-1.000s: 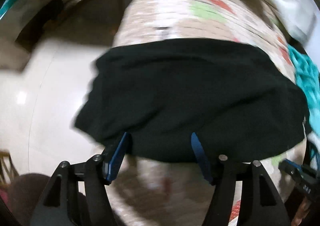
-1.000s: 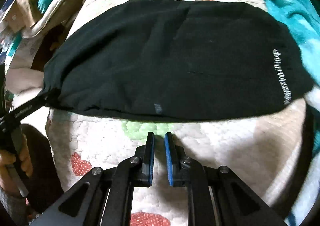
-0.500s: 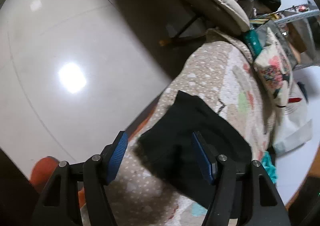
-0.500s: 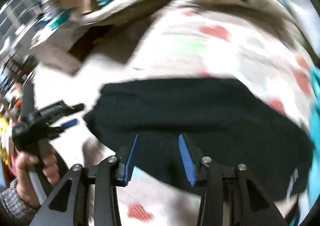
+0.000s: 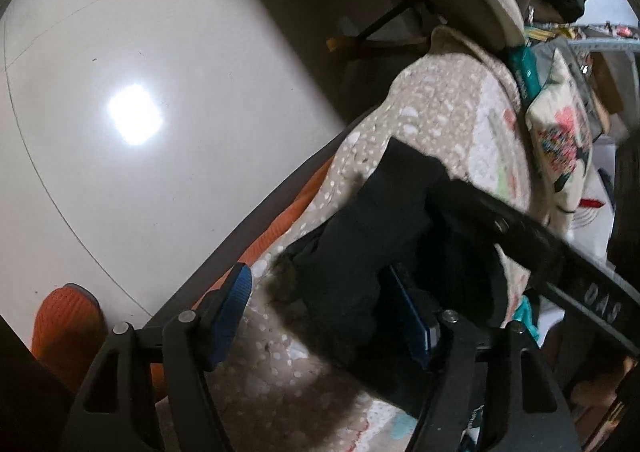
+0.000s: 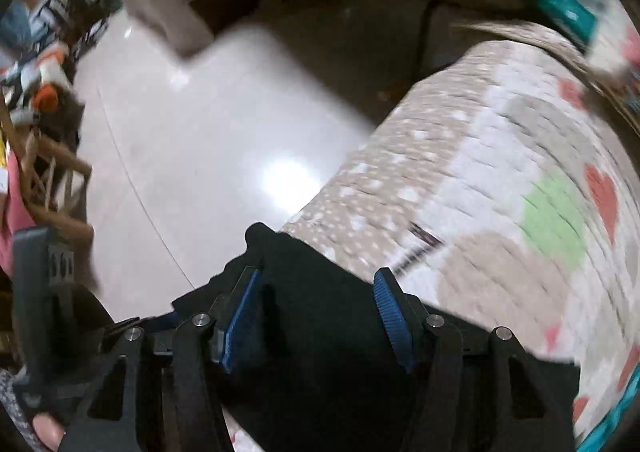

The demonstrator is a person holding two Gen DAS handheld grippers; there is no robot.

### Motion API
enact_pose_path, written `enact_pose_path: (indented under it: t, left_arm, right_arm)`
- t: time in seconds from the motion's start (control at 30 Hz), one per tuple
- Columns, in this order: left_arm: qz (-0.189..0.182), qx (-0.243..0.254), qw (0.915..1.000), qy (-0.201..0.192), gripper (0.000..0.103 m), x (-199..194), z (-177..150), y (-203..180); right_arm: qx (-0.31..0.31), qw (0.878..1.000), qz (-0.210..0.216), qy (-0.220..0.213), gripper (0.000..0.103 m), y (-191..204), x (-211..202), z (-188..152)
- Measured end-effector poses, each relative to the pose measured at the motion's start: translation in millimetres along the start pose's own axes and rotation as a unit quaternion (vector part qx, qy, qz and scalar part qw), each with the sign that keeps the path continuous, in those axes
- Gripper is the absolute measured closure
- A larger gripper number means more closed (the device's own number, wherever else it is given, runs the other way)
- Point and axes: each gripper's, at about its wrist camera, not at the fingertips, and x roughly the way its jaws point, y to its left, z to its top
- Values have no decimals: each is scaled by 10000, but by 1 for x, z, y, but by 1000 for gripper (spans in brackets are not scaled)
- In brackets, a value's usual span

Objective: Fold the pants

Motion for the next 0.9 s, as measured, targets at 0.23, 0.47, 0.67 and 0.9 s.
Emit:
enact_pose_path:
  t: [0.23, 0.47, 0.67, 0.9]
  left_arm:
    - [68, -36, 9998, 164, 25, 10, 0, 1]
    - [-175, 651, 9975, 226, 84, -4, -1, -17]
    - [-431, 687, 9967, 82, 87, -23, -5, -24]
    - [-596, 1323, 9891, -234, 87, -53, -26, -69]
  right_arm:
    - [-576, 9976, -49, 376, 36, 25, 42, 17]
    - [-785, 9958, -328, 328, 86, 47, 44, 15]
    - [-447, 9983, -288, -256, 87, 44, 1, 2]
    - [170, 9944, -52, -1044, 87, 17, -60, -15]
